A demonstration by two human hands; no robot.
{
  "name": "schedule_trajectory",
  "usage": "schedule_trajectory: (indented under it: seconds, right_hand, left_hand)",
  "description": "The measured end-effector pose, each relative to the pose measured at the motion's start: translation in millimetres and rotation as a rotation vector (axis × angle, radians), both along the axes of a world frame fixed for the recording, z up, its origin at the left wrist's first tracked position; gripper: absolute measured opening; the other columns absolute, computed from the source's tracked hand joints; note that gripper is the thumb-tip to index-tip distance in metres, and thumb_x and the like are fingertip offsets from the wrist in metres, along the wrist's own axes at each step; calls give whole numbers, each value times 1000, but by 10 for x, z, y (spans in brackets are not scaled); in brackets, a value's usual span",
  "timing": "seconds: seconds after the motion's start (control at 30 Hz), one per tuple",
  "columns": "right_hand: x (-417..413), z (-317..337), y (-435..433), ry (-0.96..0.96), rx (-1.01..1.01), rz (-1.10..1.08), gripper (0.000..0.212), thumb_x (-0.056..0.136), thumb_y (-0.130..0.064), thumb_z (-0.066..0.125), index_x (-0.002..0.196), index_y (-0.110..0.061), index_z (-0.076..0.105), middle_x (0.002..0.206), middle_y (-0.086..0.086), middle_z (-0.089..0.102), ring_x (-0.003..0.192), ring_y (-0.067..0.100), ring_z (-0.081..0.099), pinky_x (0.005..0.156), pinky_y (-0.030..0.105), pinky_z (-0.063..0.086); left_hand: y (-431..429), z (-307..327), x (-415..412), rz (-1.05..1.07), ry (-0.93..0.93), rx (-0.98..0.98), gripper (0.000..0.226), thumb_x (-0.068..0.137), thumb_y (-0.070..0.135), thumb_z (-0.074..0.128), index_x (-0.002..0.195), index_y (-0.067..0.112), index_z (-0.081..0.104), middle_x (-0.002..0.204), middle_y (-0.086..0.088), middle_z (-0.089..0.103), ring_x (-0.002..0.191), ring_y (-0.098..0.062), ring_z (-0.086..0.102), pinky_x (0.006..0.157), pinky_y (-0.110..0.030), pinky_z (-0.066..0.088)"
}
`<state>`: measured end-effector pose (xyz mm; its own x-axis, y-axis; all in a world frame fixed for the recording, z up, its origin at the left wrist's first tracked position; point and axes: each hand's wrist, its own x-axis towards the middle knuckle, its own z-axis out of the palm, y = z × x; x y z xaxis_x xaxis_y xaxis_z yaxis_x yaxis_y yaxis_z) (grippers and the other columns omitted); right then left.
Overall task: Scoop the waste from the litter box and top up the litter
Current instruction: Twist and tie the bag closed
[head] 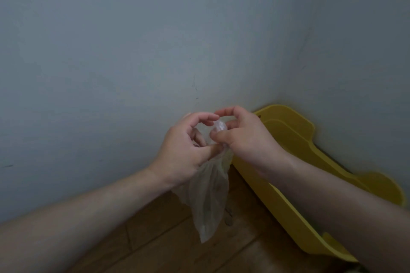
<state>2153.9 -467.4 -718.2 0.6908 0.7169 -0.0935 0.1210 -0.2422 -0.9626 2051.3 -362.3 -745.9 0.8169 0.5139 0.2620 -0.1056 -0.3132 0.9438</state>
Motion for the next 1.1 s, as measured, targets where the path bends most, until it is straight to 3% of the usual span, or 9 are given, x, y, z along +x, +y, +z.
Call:
schedule_trajectory:
  seconds: [0.17, 0.23, 0.33, 0.4, 0.47, 0.63, 0.8, 0.93, 1.1]
  right_hand:
    - [11, 59, 16, -185, 27, 64, 35, 90, -16, 72, 118, -28, 55, 63, -10, 51, 54, 0, 47, 52, 16, 40]
    - [31, 98, 16, -232, 30, 108, 36, 89, -16, 72, 119, -28, 55, 59, -13, 48, 53, -1, 46, 53, 18, 40]
    - [102, 208, -11, -268, 27, 193, 36, 90, -12, 71, 119, -28, 55, 60, -16, 51, 62, 7, 59, 59, 30, 50]
    - [146, 313, -14, -250, 31, 255, 38, 89, -8, 69, 118, -29, 55, 66, -15, 56, 85, 26, 70, 77, 50, 57]
    - [191, 429, 4, -245, 19, 307, 39, 89, -4, 67, 116, -30, 55, 70, -12, 58, 95, 34, 69, 85, 58, 53]
    - [271, 836, 64, -190, 38, 337, 40, 85, -5, 67, 116, -27, 55, 70, -10, 59, 77, 19, 67, 88, 61, 51]
    - [218, 1532, -1, -93, 67, 328, 44, 77, -12, 64, 116, -29, 53, 74, 2, 56, 73, 37, 59, 82, 58, 53]
    - [80, 2414, -127, -24, 50, 300, 36, 77, -8, 66, 107, -23, 54, 75, 5, 55, 71, 25, 52, 82, 59, 51]
    - [-145, 3827, -290, -298, -100, 327, 26, 83, -11, 71, 99, -25, 56, 85, -3, 68, 84, 15, 65, 78, 40, 53]
  left_hand:
    - [229, -176, -194, 83, 137, 353, 74, 57, 57, 79, 122, 38, 50, 117, 13, 48, 103, -5, 50, 83, -10, 39]
    - [376, -241, -280, 61, 213, 464, 87, 54, 66, 78, 130, 38, 44, 128, 16, 44, 122, -1, 42, 100, -14, 34]
    - [555, -285, -326, -28, 344, 370, 101, 49, 61, 85, 136, 49, 35, 138, 24, 40, 128, 6, 39, 108, -28, 37]
    - [593, -307, -306, -72, 374, 289, 110, 48, 53, 91, 138, 53, 28, 139, 31, 36, 127, 15, 36, 108, -24, 38]
    - [588, -319, -259, -48, 343, 252, 115, 51, 45, 93, 142, 49, 23, 140, 30, 35, 127, 19, 33, 107, -18, 36]
    - [538, -70, -138, -36, 259, 139, 115, 56, 29, 95, 144, 43, 21, 139, 29, 33, 126, 24, 30, 99, -2, 31]
    - [440, 655, -213, -18, 276, 91, 104, 50, 47, 88, 137, 47, 30, 136, 31, 39, 126, 16, 39, 100, -9, 37]
    - [267, 1540, -357, 30, 285, 92, 100, 51, 48, 88, 134, 48, 34, 135, 35, 40, 129, 8, 41, 105, -17, 38]
    - [-22, 2891, -651, 103, 332, 73, 98, 56, 47, 87, 137, 46, 32, 137, 34, 38, 130, 7, 41, 103, -15, 36]
